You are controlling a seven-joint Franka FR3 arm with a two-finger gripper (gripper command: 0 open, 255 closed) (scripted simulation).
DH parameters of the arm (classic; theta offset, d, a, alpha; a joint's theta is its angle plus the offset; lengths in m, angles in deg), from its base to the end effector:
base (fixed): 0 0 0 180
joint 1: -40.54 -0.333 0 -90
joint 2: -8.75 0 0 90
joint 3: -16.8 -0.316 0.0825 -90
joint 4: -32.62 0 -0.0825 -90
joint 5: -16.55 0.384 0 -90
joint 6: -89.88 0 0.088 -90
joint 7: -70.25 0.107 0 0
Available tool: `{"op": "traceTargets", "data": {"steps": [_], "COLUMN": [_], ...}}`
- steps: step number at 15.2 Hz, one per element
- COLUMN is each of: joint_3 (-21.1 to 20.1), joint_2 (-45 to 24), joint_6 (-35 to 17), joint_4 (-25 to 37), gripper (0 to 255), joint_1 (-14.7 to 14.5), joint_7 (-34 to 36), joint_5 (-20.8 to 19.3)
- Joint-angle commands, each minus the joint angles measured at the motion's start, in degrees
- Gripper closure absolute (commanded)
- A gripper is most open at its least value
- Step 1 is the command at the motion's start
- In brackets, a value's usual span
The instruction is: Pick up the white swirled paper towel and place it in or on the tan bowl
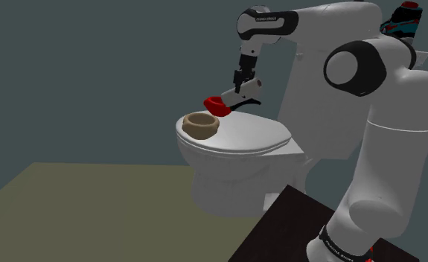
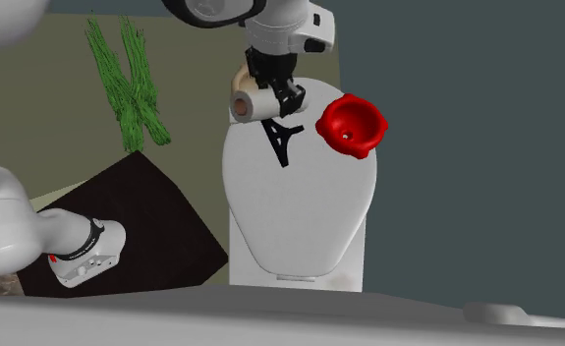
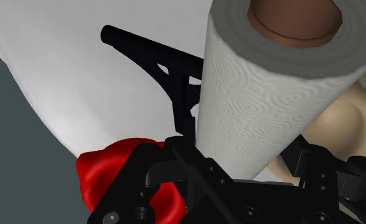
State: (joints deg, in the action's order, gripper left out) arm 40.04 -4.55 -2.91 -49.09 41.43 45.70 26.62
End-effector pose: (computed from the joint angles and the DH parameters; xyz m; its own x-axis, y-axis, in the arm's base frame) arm 0.5863 -0.2125 0.5702 0.9999 0.0051 0.0165 0.0065 -0.9963 -0.0852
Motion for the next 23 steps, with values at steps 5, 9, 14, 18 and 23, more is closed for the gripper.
{"op": "traceTargets", "data": {"steps": [5, 9, 14, 18, 23], "joint_3": [-2.79, -4.47, -6.26, -6.28, -6.34], "joint_2": [-1.84, -4.43, -8.86, -8.01, -7.42], "joint_6": [-0.41, 0.19, 1.74, -1.79, -5.93], "joint_4": [2.23, 5.85, 12.28, 7.89, 3.16], "gripper": [255, 255, 255, 255, 255], "joint_1": [-4.52, -7.10, -9.72, -10.20, -10.63], "joint_7": [7.50, 12.07, 17.18, 16.91, 16.55], "joint_5": [0.14, 0.54, 1.22, 1.01, 0.92]}}
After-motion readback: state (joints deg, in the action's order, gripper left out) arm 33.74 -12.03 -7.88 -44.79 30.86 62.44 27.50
